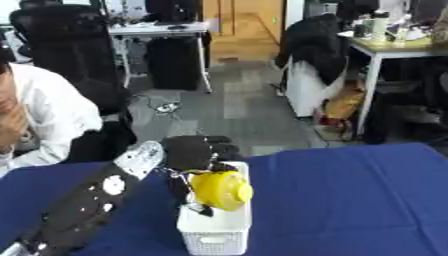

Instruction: Pick up objects on the table and place them in the box.

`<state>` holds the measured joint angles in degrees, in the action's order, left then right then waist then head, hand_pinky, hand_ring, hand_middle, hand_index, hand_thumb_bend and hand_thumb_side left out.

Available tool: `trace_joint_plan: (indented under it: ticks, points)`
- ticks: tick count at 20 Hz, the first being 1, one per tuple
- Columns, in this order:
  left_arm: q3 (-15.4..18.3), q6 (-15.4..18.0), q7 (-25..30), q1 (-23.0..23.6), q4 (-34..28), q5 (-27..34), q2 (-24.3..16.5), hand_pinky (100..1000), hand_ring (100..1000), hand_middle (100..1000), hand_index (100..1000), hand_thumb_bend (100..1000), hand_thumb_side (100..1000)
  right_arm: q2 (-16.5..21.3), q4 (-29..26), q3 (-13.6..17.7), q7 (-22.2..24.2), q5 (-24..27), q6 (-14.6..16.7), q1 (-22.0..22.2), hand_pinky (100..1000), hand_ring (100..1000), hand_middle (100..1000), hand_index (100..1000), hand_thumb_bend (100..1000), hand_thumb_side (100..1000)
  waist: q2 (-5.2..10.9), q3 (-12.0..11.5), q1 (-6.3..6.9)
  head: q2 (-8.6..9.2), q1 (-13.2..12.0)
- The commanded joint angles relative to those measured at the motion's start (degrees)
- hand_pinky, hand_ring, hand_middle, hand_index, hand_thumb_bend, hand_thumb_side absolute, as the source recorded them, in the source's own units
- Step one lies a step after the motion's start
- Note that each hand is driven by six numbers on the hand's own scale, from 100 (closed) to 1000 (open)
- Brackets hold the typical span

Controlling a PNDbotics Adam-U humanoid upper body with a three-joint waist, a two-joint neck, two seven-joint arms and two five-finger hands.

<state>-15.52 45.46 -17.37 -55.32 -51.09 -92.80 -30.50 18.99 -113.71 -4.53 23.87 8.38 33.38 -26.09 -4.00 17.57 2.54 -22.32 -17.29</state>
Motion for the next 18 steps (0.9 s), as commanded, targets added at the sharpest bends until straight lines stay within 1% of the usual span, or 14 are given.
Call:
trace_joint_plan:
  ticks: [1, 8, 9, 10, 11, 12, 13, 14, 15, 16, 17, 18]
  points:
    - [0.93, -0.19, -0.85, -1.73, -1.17, 0.61, -1.79, 1000, 1000, 1000, 971, 272, 1000, 0.78, -0.89, 0.39, 0.17, 0.09, 0.0, -0.58, 118, 230, 208, 133, 100, 818, 0.83, -0.1, -0.27, -0.13, -0.52]
    - [1.13, -0.67, -0.38, -1.99, -1.23, 0.5, -2.11, 1000, 1000, 1000, 975, 304, 1000, 0.78, -0.89, 0.47, 0.16, 0.14, 0.06, -0.59, 119, 230, 208, 130, 100, 817, 0.84, -0.15, -0.24, -0.04, -0.49]
    - [1.2, -0.77, -0.34, -2.08, -1.2, 0.4, -2.05, 1000, 1000, 1000, 977, 333, 1000, 0.75, -0.89, 0.47, 0.18, 0.16, 0.05, -0.62, 119, 230, 208, 131, 100, 818, 0.8, -0.11, -0.24, 0.0, -0.49]
    - [1.28, -0.89, -0.36, -2.17, -1.11, 0.26, -1.97, 1000, 1000, 1000, 977, 337, 1000, 0.72, -0.89, 0.46, 0.21, 0.17, 0.04, -0.66, 119, 230, 208, 131, 100, 818, 0.77, -0.07, -0.24, 0.04, -0.5]
    - [1.44, -1.05, -0.48, -2.33, -0.97, 0.12, -1.85, 1000, 1000, 1000, 980, 390, 1000, 0.66, -0.89, 0.45, 0.25, 0.17, 0.03, -0.74, 119, 230, 208, 132, 100, 818, 0.72, 0.04, -0.24, 0.14, -0.64]
    - [1.64, -1.23, -0.74, -2.49, -0.76, -0.04, -1.7, 1000, 1000, 1000, 981, 397, 1000, 0.58, -0.89, 0.42, 0.32, 0.18, 0.0, -0.84, 119, 230, 208, 132, 100, 818, 0.68, 0.17, -0.22, 0.23, -0.88]
    - [1.85, -1.42, -1.18, -2.72, -0.56, -0.24, -1.54, 1000, 1000, 1000, 984, 477, 1000, 0.48, -0.89, 0.41, 0.38, 0.22, -0.02, -0.93, 119, 230, 208, 126, 100, 818, 0.65, 0.29, -0.19, 0.34, -1.19]
    - [2.02, -1.63, -1.76, -2.95, -0.36, -0.55, -1.4, 1000, 1000, 1000, 984, 484, 1000, 0.38, -0.89, 0.41, 0.43, 0.27, -0.06, -1.02, 119, 230, 208, 126, 100, 818, 0.62, 0.38, -0.17, 0.45, -1.4]
    - [2.27, -2.01, -2.45, -3.2, -0.14, -0.93, -1.23, 1000, 1000, 1000, 984, 554, 1000, 0.29, -0.89, 0.43, 0.5, 0.28, -0.12, -1.1, 119, 230, 208, 128, 100, 819, 0.59, 0.46, -0.14, 0.58, -1.61]
    - [2.55, -2.63, -3.23, -3.48, 0.15, -1.52, -1.05, 1000, 1000, 1000, 984, 554, 1000, 0.18, -0.89, 0.46, 0.6, 0.27, -0.21, -1.22, 119, 230, 208, 128, 100, 819, 0.54, 0.55, -0.09, 0.68, -1.8]
    - [2.73, -3.35, -3.92, -3.71, 0.53, -2.44, -0.94, 1000, 1000, 1000, 982, 637, 1000, 0.07, -0.89, 0.48, 0.7, 0.28, -0.28, -1.35, 119, 231, 208, 125, 100, 819, 0.5, 0.65, -0.03, 0.72, -1.97]
    - [2.89, -4.08, -4.53, -3.86, 0.94, -3.49, -0.83, 1000, 1000, 1000, 982, 631, 1000, -0.04, -0.89, 0.5, 0.81, 0.32, -0.31, -1.5, 119, 231, 208, 122, 100, 840, 0.47, 0.75, 0.02, 0.72, -2.16]
